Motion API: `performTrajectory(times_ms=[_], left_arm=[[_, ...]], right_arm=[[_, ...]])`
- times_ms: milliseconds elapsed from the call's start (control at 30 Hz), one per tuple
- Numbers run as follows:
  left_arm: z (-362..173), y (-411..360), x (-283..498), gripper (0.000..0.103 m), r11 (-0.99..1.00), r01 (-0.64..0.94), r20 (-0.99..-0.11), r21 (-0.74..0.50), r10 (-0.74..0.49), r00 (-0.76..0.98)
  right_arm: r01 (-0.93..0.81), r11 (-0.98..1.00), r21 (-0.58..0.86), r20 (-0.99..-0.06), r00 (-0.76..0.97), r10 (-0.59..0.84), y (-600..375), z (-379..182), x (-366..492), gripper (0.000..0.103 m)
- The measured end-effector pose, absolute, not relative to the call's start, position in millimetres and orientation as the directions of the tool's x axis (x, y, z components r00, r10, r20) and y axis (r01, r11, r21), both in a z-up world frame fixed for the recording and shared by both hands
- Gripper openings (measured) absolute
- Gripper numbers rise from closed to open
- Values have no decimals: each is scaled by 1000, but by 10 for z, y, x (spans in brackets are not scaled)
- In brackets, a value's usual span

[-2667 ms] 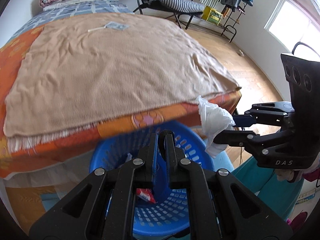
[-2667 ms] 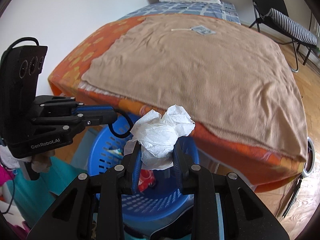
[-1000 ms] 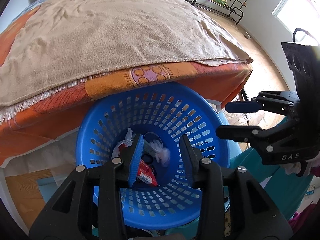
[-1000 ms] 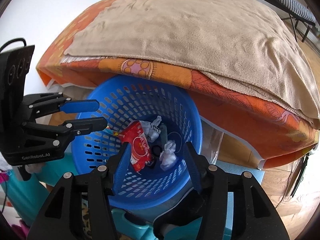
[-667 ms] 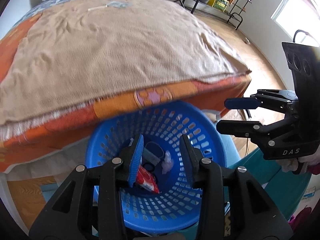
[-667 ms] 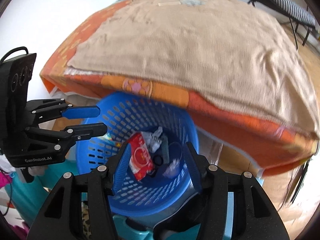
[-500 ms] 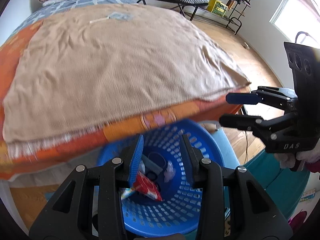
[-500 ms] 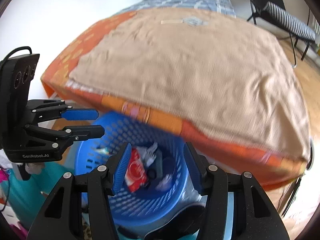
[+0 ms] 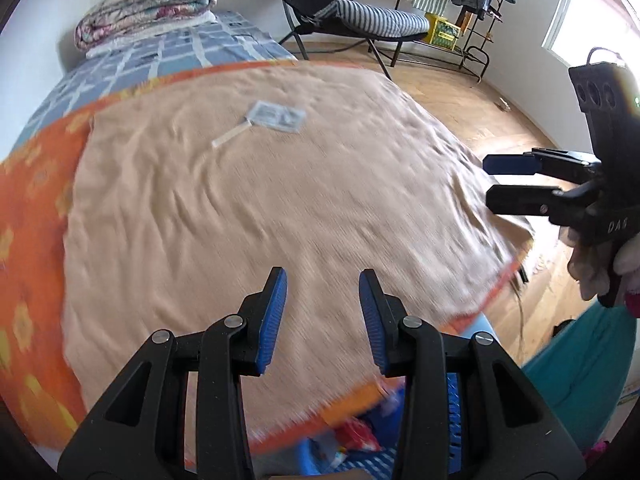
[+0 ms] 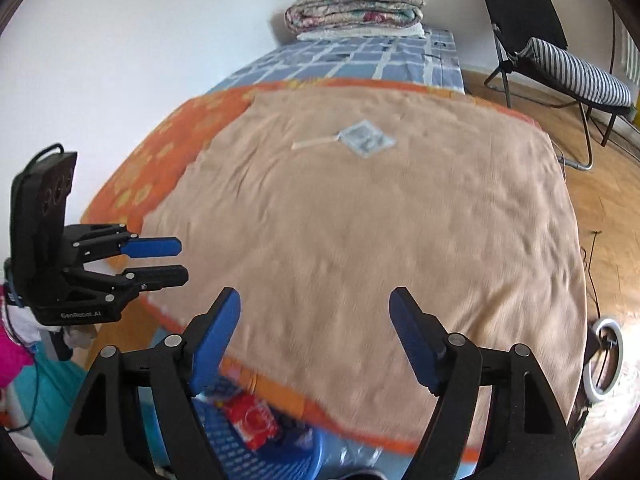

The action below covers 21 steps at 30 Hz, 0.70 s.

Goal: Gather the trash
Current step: 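Move both open tools back over the cotton swab and sachet, then grasp the cotton swab with the left tool while the right tool grasps the white sachet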

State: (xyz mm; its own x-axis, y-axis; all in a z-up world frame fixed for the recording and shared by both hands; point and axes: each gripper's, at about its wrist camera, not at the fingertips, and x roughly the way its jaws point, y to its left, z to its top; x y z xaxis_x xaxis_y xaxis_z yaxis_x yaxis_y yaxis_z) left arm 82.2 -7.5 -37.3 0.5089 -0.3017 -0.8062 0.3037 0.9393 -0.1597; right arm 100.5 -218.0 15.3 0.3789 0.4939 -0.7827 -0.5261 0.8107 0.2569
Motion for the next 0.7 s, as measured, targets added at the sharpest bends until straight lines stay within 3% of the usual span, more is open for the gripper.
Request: performTrajectory(times_ms=[300,700], left_arm=[[-348,62,1613,38,939,325,-799,-112,-280,532],[-822,169,2760,38,928,371,-881,-25,-196,431]], right_arm=[[-576,795,191,-778,405,481,-2002,83,1854,78],[-701,703,119,-851,293,436,-1497,-367,2732,78]])
